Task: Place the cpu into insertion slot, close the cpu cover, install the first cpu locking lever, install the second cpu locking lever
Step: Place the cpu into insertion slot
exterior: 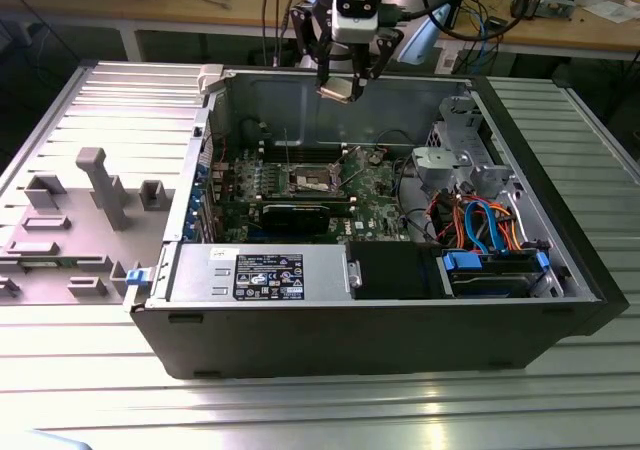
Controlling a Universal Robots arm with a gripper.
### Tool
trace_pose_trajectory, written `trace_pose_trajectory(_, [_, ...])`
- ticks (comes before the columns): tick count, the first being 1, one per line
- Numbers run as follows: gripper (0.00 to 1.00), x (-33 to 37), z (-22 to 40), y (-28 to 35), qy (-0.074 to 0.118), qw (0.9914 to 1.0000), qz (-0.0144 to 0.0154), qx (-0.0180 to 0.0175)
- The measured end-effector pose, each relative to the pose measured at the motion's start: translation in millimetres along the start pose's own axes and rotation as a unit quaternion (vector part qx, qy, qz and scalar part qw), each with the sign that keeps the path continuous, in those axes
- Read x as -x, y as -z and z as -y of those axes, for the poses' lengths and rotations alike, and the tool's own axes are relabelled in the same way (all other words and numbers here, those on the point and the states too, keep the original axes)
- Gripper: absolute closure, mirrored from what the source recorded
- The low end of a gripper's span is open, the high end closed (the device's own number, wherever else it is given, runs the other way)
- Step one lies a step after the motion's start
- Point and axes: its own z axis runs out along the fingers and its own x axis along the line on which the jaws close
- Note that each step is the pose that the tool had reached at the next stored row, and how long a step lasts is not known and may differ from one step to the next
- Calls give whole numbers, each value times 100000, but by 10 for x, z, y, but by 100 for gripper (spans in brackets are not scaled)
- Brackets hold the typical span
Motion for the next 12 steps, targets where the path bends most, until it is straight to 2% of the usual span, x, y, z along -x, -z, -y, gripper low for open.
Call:
trace_pose_trajectory(7, [46,2,3,-36,-2285,99974,171,11])
trace_pose_trajectory(12, [46,2,4,-55,-4396,99903,341,23])
